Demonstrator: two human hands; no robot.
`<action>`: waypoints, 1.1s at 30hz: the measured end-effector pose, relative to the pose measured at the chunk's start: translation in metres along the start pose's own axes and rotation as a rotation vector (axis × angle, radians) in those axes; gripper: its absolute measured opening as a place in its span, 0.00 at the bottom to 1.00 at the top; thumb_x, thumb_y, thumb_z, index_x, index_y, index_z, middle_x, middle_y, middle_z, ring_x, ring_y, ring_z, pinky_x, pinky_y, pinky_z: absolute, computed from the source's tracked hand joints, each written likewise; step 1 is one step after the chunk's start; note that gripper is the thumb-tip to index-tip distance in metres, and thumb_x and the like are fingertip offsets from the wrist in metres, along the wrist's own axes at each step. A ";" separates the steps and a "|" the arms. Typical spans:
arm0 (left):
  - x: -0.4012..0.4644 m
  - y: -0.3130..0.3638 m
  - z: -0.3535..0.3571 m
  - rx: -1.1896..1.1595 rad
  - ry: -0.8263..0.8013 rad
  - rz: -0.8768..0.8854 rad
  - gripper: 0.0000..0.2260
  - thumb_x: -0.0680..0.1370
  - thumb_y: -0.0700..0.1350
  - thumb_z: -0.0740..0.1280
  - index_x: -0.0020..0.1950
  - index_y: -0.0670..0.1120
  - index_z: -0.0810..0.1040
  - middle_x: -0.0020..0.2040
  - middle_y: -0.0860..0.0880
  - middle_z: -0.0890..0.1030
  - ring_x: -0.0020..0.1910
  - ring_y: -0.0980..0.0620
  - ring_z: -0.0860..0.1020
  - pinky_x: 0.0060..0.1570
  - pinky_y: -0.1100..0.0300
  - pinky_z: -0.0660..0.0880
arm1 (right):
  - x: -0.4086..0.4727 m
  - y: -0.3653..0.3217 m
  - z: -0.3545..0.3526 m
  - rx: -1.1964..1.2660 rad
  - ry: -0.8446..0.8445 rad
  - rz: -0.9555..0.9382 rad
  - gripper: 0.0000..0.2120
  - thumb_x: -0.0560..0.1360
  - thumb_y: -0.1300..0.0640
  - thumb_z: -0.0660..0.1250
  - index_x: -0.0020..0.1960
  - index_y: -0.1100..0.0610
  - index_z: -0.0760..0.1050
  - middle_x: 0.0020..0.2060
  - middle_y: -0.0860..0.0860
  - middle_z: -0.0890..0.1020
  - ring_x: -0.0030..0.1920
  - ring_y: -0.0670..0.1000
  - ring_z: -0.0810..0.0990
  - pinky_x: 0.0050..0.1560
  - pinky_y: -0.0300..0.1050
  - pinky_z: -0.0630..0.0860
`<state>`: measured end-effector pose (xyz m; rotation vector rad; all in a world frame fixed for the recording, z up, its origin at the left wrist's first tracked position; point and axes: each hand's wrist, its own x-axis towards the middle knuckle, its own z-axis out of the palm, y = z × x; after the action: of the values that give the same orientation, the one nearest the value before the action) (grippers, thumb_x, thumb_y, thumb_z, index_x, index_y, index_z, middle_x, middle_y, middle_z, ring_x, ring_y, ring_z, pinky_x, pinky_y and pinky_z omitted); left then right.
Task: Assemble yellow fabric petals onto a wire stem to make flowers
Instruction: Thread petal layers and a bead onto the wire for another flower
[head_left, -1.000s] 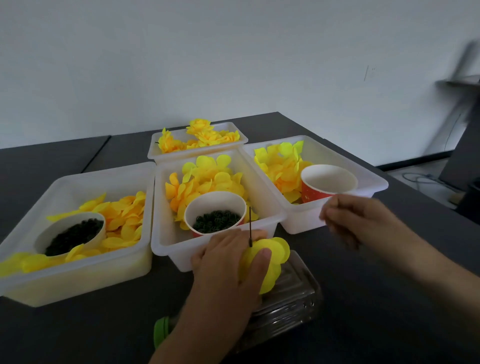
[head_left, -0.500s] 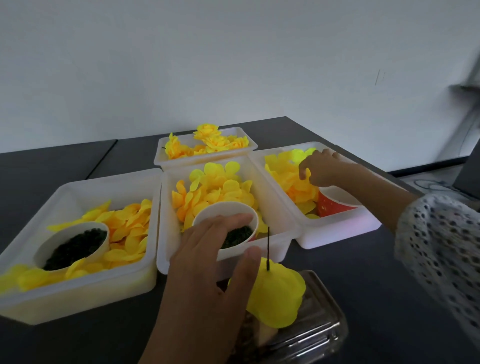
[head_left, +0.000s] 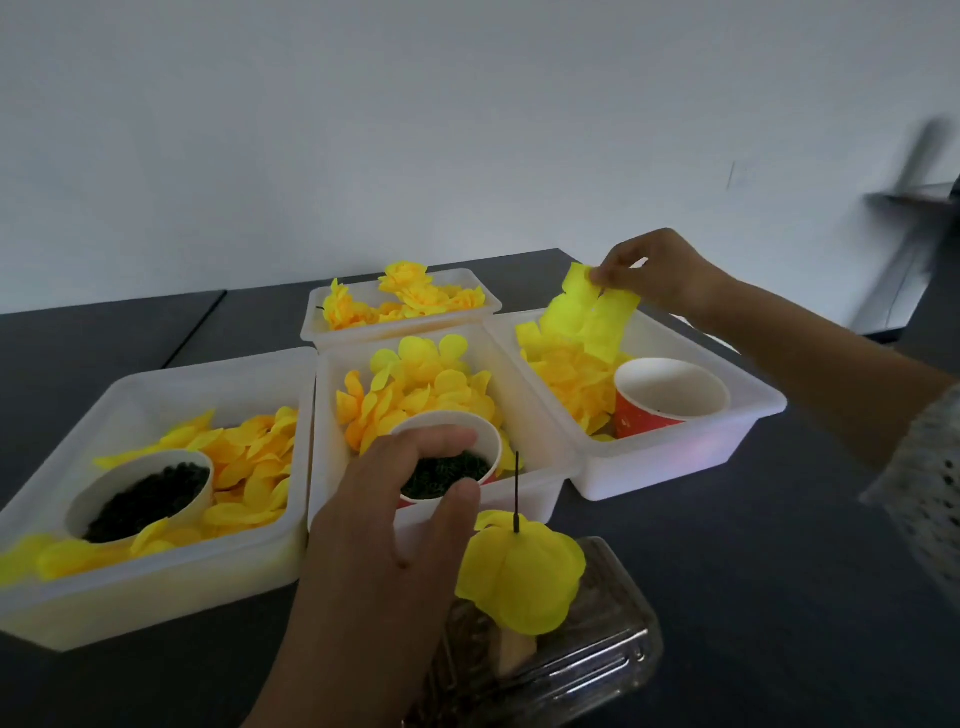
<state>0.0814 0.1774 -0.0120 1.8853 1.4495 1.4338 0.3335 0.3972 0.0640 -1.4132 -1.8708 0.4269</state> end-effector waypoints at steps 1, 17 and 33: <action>0.000 0.003 -0.001 -0.004 -0.001 0.010 0.12 0.73 0.56 0.62 0.55 0.60 0.78 0.57 0.72 0.76 0.57 0.75 0.71 0.48 0.75 0.69 | -0.006 -0.006 -0.005 0.063 0.009 0.004 0.12 0.75 0.58 0.70 0.44 0.69 0.80 0.37 0.59 0.74 0.35 0.50 0.67 0.33 0.39 0.64; 0.012 0.039 -0.014 -0.158 0.016 -0.174 0.21 0.67 0.66 0.65 0.54 0.58 0.76 0.42 0.56 0.77 0.40 0.60 0.77 0.36 0.67 0.75 | -0.118 -0.108 0.010 0.341 -0.161 -0.185 0.11 0.79 0.58 0.64 0.41 0.63 0.77 0.31 0.51 0.73 0.32 0.44 0.67 0.34 0.37 0.63; 0.012 0.042 -0.014 -0.376 0.146 -0.119 0.12 0.74 0.43 0.70 0.30 0.46 0.77 0.21 0.56 0.66 0.21 0.59 0.63 0.24 0.68 0.64 | -0.160 -0.116 0.024 0.581 -0.341 -0.222 0.16 0.66 0.47 0.72 0.48 0.57 0.80 0.45 0.58 0.83 0.47 0.60 0.81 0.56 0.60 0.76</action>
<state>0.0897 0.1664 0.0321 1.4687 1.2241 1.6769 0.2561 0.2137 0.0658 -0.7697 -1.9177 1.0508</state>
